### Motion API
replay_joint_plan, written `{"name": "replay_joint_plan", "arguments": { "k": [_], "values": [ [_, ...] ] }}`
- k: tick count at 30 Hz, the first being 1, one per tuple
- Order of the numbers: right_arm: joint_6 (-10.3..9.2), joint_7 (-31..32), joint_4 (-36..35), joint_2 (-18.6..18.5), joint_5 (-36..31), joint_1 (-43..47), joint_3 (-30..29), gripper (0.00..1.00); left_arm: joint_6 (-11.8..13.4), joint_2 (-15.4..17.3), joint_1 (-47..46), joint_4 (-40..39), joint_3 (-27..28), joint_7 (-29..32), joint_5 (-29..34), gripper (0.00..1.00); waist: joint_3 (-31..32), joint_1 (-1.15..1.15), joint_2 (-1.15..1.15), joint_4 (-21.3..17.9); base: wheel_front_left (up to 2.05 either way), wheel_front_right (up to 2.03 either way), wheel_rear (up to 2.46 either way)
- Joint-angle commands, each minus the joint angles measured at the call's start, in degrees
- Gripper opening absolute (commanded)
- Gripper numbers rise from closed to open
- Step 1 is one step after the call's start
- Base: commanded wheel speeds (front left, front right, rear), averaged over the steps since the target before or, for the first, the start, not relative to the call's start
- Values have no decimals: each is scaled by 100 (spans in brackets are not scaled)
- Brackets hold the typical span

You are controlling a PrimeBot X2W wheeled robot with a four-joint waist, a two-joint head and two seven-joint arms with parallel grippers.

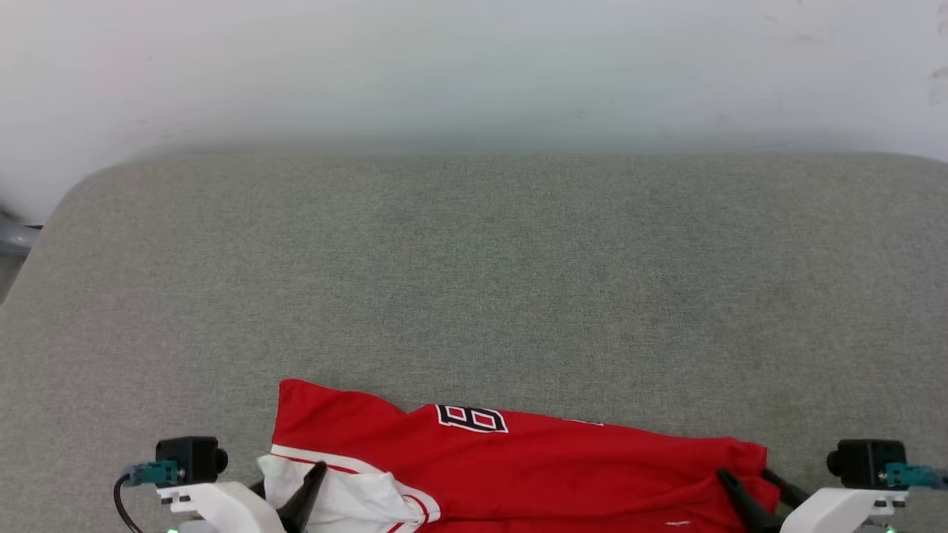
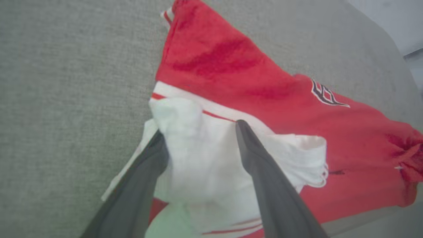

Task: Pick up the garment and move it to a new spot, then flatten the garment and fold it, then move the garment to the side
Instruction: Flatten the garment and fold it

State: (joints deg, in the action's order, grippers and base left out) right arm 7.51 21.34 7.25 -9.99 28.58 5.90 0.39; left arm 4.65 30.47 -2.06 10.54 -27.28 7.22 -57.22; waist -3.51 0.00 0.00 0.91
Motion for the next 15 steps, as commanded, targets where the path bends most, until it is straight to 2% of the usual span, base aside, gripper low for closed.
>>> {"name": "replay_joint_plan", "arguments": {
  "k": [1, 8, 15],
  "values": [
    [-5, -24, -59, -31, -47, -37, -18, 100, -17, -11, -66, -33, 8, -52, 41, 100, 17, 0, 0, -1, 0, 0, 0],
    [-6, 261, -784, -232, -98, 186, -258, 100, 117, 9, -244, -473, 127, -869, 597, 100, 119, 0, 0, 1, 0, 0, 0],
    [-5, 1163, -1048, -383, -110, 309, -738, 100, 518, -164, -385, -917, 214, -1839, 1313, 100, 53, 0, 0, 104, 0, 0, 0]
  ]
}}
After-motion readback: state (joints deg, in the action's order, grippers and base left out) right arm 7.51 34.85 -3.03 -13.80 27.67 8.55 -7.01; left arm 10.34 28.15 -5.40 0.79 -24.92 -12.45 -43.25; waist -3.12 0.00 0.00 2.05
